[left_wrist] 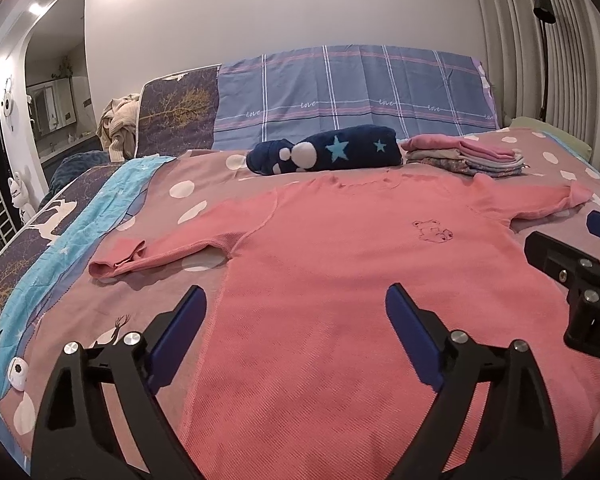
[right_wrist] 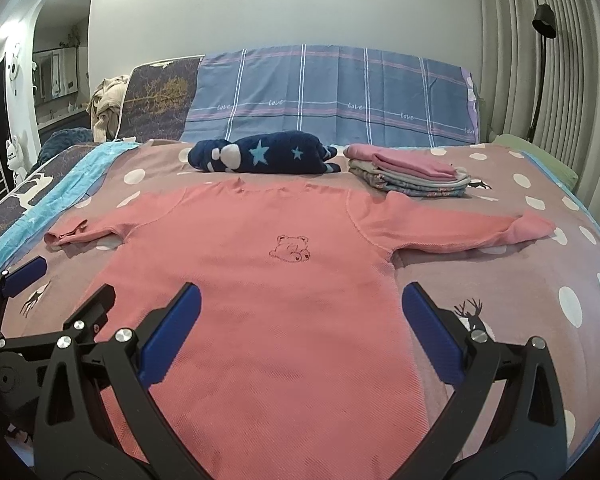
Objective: Fold small clothes
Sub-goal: 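Grasp the side edge of the pink shirt with the left gripper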
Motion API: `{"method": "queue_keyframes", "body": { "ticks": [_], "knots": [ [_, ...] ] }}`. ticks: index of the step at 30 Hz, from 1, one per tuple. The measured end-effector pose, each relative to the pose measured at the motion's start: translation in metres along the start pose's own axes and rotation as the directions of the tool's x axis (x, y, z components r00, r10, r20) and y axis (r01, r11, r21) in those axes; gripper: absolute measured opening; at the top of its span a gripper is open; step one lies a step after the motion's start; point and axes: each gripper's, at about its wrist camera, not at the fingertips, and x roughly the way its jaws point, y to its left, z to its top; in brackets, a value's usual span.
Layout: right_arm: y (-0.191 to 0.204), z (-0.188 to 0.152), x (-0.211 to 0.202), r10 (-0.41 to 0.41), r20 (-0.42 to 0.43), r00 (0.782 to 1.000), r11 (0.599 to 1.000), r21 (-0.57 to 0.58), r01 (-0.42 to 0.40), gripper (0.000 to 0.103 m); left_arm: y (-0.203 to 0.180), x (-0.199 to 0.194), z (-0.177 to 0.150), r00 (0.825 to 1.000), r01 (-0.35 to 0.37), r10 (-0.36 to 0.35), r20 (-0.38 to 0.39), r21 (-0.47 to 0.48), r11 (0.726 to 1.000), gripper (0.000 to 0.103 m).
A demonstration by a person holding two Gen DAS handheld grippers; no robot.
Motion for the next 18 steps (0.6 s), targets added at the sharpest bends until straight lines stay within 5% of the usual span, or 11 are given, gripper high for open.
{"method": "queue_keyframes", "body": {
  "ticks": [4,9,12,15,18],
  "knots": [
    [0.004,0.003,0.008,-0.005,-0.014,1.0,1.0,-0.018,0.004,0.101,0.005,0.007,0.002,1.0,0.009,-0.009,-0.011,-0.004,1.0,0.09],
    [-0.003,0.008,0.023,0.003,-0.056,0.998,0.999,-0.045,-0.006,0.101,0.042,0.025,0.007,0.998,0.026,-0.029,-0.051,-0.049,0.998,0.071],
    [-0.014,0.013,0.036,0.033,-0.112,0.993,0.999,-0.037,-0.037,0.101,0.101,0.046,0.01,0.991,-0.104,0.094,-0.1,-0.099,0.99,0.067],
    [-0.025,0.02,0.053,0.078,-0.183,0.98,0.995,-0.041,-0.087,0.101,0.158,0.074,0.009,0.949,-0.288,0.272,-0.157,-0.087,0.954,0.064],
    [-0.024,0.026,0.061,0.018,-0.168,0.986,0.993,-0.111,-0.037,0.1,0.207,0.103,0.009,0.915,-0.361,0.333,-0.229,-0.092,0.928,0.063]
  ]
}}
